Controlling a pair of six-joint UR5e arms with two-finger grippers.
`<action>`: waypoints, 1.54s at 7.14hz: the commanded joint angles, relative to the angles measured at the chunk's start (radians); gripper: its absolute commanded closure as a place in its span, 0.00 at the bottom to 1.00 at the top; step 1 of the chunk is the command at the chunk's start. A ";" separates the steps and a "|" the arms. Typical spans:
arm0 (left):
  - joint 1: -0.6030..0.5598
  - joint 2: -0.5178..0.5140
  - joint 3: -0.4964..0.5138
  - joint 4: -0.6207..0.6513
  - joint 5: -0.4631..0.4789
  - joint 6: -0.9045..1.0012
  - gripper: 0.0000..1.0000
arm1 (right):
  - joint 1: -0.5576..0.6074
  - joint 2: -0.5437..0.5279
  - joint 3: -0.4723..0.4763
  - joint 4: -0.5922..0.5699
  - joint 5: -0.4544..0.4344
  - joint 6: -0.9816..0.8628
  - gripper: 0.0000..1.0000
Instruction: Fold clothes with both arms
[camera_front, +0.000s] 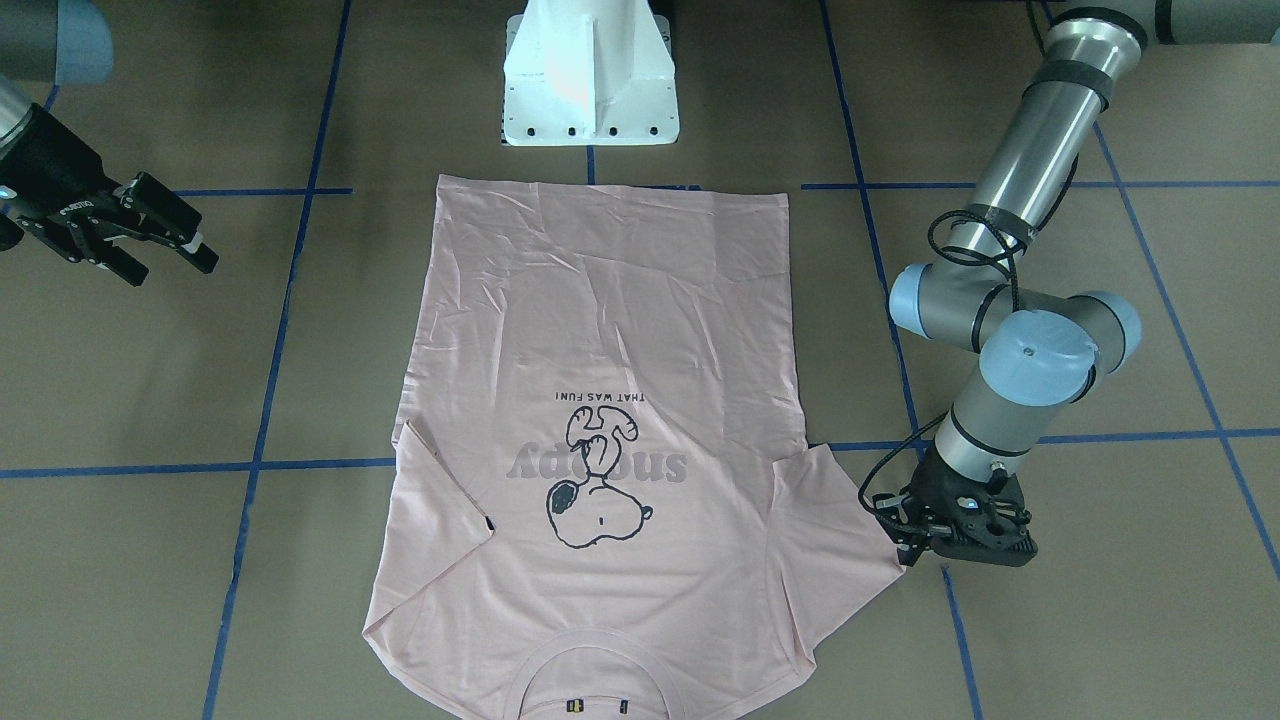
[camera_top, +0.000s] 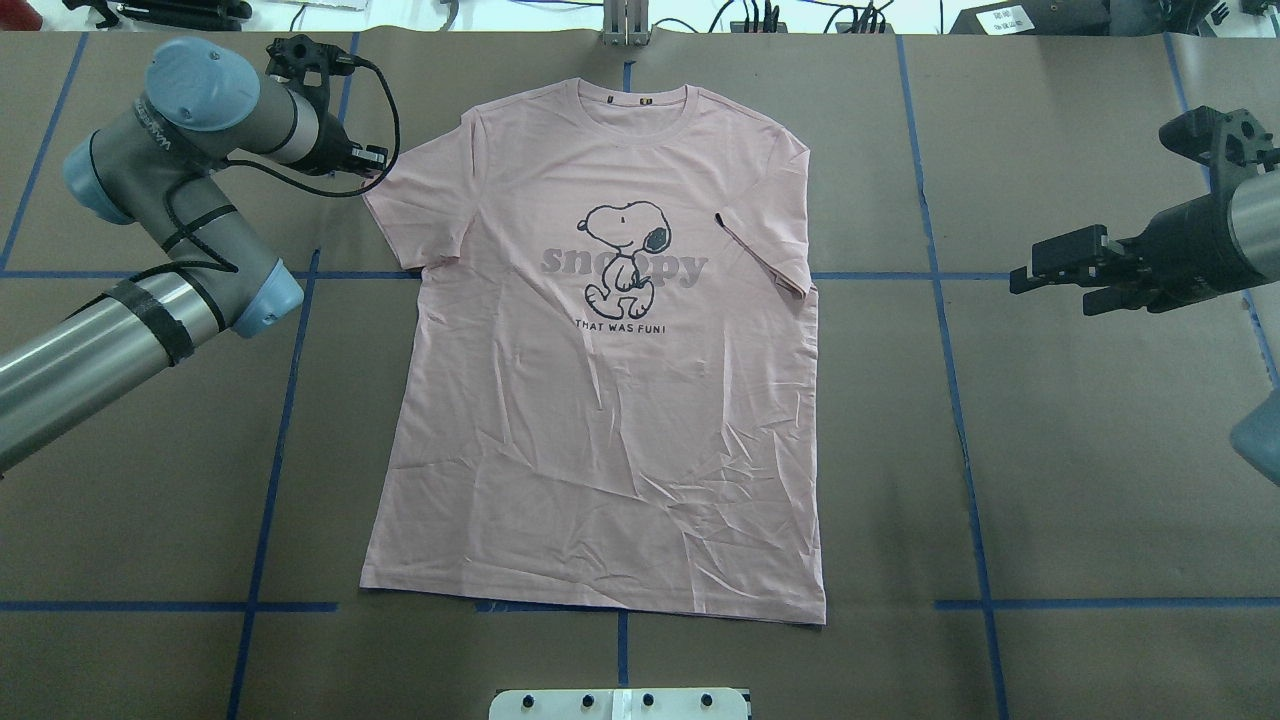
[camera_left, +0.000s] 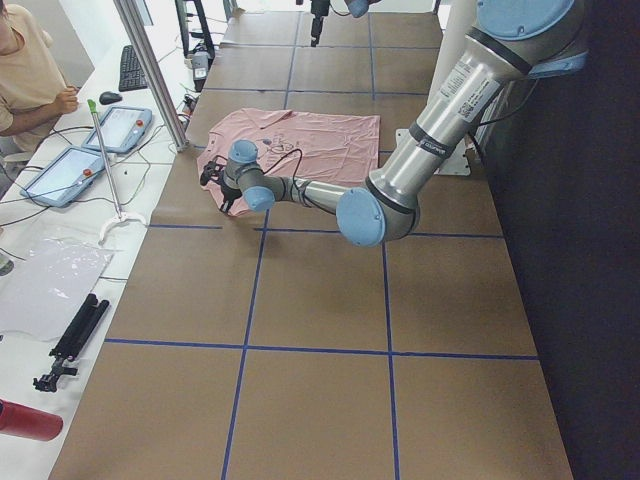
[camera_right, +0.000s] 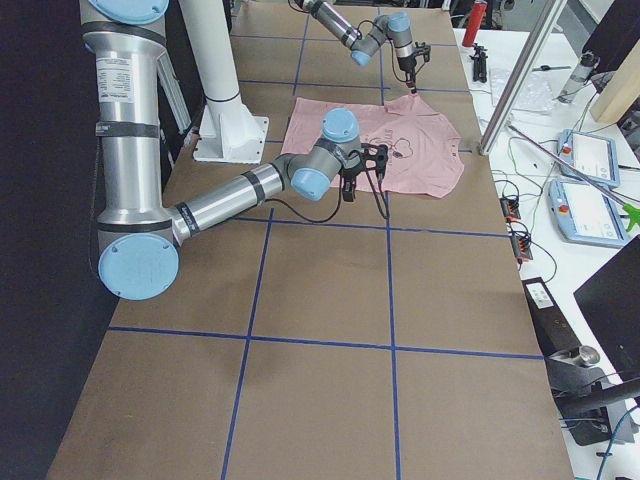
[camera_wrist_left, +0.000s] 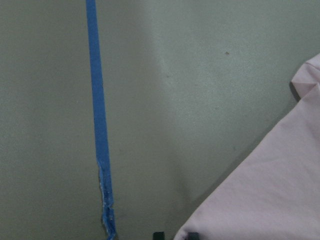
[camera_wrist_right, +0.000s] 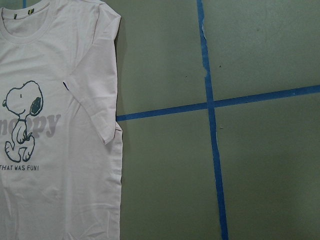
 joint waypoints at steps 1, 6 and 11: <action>0.002 0.011 -0.126 0.073 -0.022 -0.043 1.00 | -0.004 0.029 -0.025 0.000 -0.001 0.001 0.00; 0.112 -0.171 0.008 0.044 0.089 -0.299 1.00 | -0.008 0.084 -0.088 0.000 -0.012 0.000 0.00; 0.129 -0.195 0.120 -0.149 0.143 -0.303 0.20 | -0.023 0.095 -0.105 0.000 -0.040 0.000 0.00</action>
